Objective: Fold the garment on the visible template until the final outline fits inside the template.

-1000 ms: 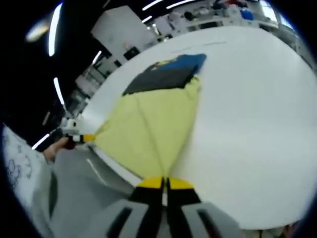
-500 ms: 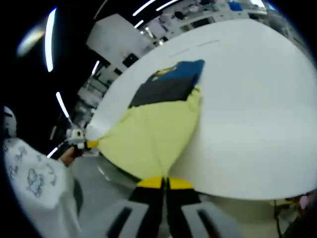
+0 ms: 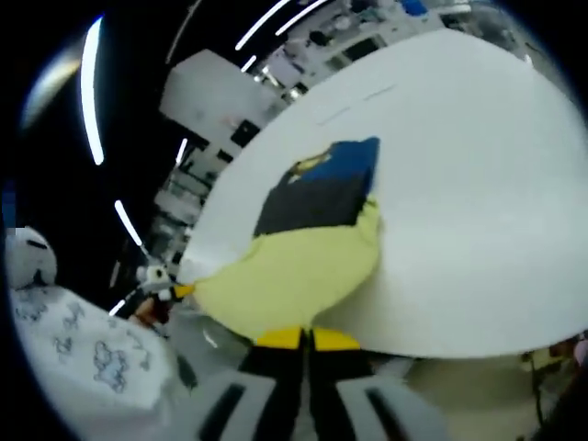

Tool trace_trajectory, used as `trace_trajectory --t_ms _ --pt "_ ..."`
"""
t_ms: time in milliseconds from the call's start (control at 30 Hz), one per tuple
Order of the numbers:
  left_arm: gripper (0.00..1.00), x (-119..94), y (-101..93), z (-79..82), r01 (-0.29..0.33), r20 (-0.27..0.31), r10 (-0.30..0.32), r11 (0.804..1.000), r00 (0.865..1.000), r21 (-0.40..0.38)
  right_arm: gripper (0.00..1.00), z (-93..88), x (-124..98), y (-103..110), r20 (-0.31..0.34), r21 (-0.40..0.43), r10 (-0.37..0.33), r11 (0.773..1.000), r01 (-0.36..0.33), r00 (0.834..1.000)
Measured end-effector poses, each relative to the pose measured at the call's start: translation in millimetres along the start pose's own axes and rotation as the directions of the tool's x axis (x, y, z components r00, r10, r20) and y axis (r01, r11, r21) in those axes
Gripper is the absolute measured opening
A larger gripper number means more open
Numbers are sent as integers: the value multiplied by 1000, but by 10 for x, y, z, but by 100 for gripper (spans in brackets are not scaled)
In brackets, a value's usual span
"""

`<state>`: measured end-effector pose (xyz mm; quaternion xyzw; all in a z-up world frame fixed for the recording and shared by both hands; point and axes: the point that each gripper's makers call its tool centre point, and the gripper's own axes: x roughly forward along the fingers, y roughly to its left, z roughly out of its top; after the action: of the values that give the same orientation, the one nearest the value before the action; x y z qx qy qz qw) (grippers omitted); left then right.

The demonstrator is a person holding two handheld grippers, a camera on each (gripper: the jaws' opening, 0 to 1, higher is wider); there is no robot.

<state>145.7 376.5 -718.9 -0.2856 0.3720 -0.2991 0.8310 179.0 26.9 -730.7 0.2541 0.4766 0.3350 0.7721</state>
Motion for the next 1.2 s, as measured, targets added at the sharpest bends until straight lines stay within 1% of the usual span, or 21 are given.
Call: trace_trajectory --t_ms 33,67,100,133,200,233,300,333,400,500,567,667,700,767,800,900,1000,1067,1100,1167,1200 --pt "0 6 -3 72 1 3 -1 1000 1000 20 0 73 -4 33 17 4 15 1000 -15 1000" --pt "0 18 2 188 2 8 -3 1000 1000 25 0 163 -6 72 39 15 36 999 -37 999" --pt "0 34 -2 269 9 14 -9 999 1000 34 0 285 -8 109 70 29 61 998 -63 996" --pt "0 62 3 405 22 29 -23 998 999 58 0 405 -8 135 95 36 81 996 -85 992" --pt "0 101 7 584 43 51 -46 996 998 76 0 578 -8 146 129 38 103 993 -108 986" --pt "0 124 21 679 51 58 -56 996 997 76 0 694 10 200 156 49 118 991 -127 981" --pt "0 182 48 912 71 88 -79 993 993 93 0 858 40 283 182 52 146 986 -158 972" --pt "0 214 78 1030 78 102 -87 993 991 94 0 918 51 288 185 50 149 986 -160 972" --pt "0 276 93 1194 95 121 -109 989 987 116 0 1094 94 317 211 44 157 985 -169 965" --pt "0 420 207 1430 89 134 -105 989 985 118 0 1347 170 356 252 55 177 979 -197 951" --pt "0 531 274 1549 92 137 -108 988 985 121 0 1508 247 351 266 53 185 977 -206 946" --pt "0 670 371 1687 98 148 -114 989 982 109 0 1692 394 285 268 41 161 983 -178 950" --pt "0 714 412 1718 90 150 -104 991 983 95 0 1767 419 218 269 45 153 984 -171 951" --pt "0 808 489 1772 70 152 -83 994 985 88 0 1891 503 91 268 20 132 990 -142 954" --pt "0 860 550 1806 61 153 -73 995 986 84 0 1954 557 12 269 37 113 991 -128 956" --pt "0 987 711 1889 33 165 -43 998 985 61 0 2118 673 -187 273 48 96 992 -113 957" --pt "0 1128 836 1945 8 167 -16 999 986 48 0 2231 818 -360 265 57 70 994 -88 962" --pt "0 1222 963 1988 -3 164 -2 999 987 32 0 2305 916 -479 263 65 52 995 -71 964" --pt "0 1259 1012 1997 -11 162 9 1000 987 15 0 2331 951 -526 264 71 44 995 -65 964" --pt "0 1352 1110 1996 -30 148 26 999 989 27 0 2370 1047 -632 257 93 28 994 -54 966" --pt "0 1385 1153 1994 -39 145 36 999 989 16 0 2382 1099 -679 253 97 24 994 -50 967"
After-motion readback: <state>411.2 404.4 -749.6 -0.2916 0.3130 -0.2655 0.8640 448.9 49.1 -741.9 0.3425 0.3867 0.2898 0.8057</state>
